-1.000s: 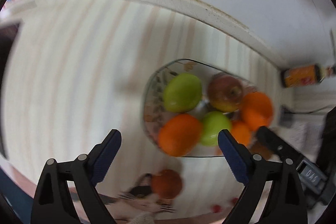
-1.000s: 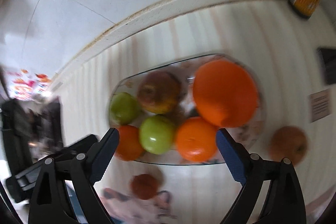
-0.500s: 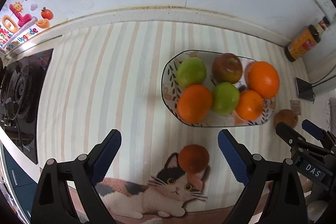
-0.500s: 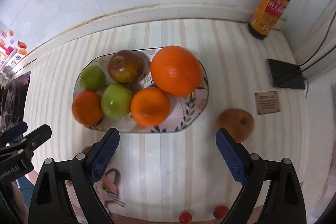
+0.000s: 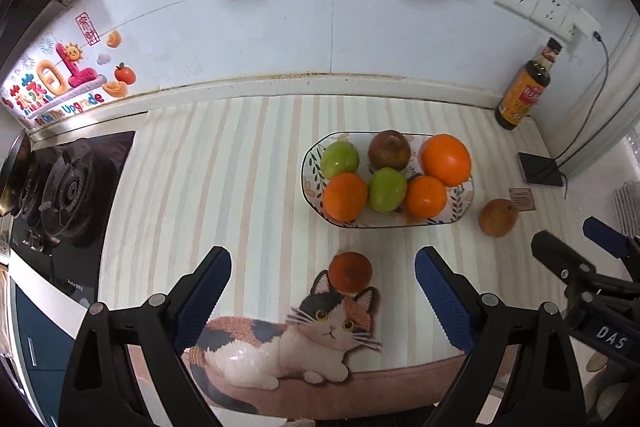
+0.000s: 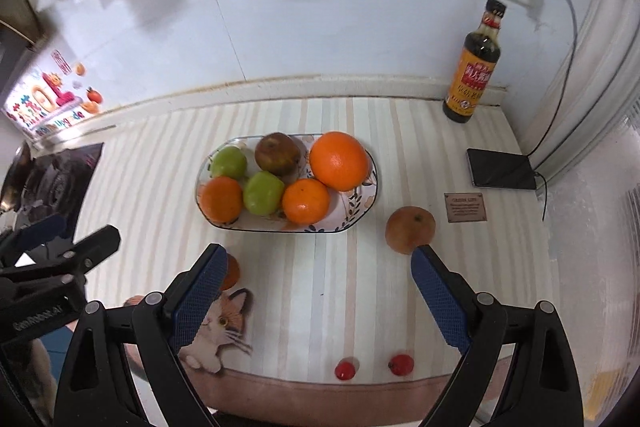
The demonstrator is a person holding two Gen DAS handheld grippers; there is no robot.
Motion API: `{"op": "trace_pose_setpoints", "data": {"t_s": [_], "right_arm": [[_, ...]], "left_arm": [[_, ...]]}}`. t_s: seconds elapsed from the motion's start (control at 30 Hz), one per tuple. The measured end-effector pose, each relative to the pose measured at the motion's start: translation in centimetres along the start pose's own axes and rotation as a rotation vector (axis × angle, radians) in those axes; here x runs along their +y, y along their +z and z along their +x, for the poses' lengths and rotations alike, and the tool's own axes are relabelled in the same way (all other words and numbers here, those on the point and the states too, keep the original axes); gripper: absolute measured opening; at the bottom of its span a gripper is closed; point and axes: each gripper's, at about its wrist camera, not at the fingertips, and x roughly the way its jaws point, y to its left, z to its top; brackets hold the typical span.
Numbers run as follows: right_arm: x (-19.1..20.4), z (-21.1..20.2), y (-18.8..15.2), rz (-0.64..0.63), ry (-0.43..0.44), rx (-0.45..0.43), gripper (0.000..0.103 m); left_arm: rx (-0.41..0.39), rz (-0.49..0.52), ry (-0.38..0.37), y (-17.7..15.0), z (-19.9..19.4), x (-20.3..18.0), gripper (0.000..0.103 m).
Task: Organize fruits
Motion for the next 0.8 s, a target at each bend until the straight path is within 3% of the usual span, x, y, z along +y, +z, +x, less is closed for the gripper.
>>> {"op": "trace_pose_setpoints", "data": {"t_s": [0.43, 0.8], "right_arm": [[0.4, -7.2, -2.3, 0.008, 0.027, -0.071, 0.095], [-0.8, -5.3, -2.9, 0.047, 0.057, -0.013, 0.095]], "left_arm": [[-0.065, 0.023, -0.009, -1.9, -4.9, -1.0, 0.094], [-0.025, 0.013, -0.017, -1.9, -3.3, -1.7, 0.094]]}}
